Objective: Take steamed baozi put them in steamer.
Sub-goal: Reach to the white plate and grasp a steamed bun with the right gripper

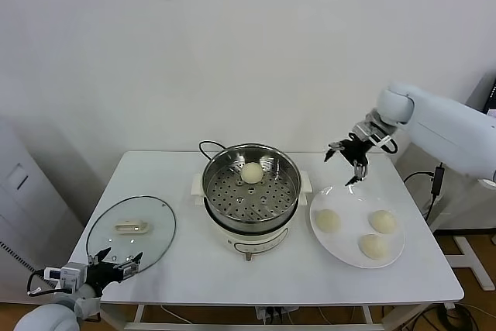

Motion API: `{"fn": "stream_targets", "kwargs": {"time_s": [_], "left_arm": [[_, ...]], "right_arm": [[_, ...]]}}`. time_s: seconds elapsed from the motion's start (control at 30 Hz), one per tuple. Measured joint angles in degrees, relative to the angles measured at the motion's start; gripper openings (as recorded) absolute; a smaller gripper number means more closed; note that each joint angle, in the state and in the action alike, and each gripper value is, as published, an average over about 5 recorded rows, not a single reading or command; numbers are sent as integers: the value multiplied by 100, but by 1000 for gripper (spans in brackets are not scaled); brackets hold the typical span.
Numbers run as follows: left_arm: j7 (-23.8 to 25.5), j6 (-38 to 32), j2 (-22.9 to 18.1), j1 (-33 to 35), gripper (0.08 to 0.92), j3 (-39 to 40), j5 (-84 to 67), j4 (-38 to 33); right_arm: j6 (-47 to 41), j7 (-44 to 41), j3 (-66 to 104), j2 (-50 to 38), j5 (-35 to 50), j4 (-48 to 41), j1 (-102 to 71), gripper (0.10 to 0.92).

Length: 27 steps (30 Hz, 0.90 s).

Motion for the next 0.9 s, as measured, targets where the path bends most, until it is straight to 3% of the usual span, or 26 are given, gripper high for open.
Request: {"fn": "stream_targets", "kwargs": {"time_s": [0.9], "left_arm": [[3, 18, -8, -35, 823, 46, -1, 26]], "right_arm": [[-749, 378, 570, 311, -71, -556, -1528, 822]]}}
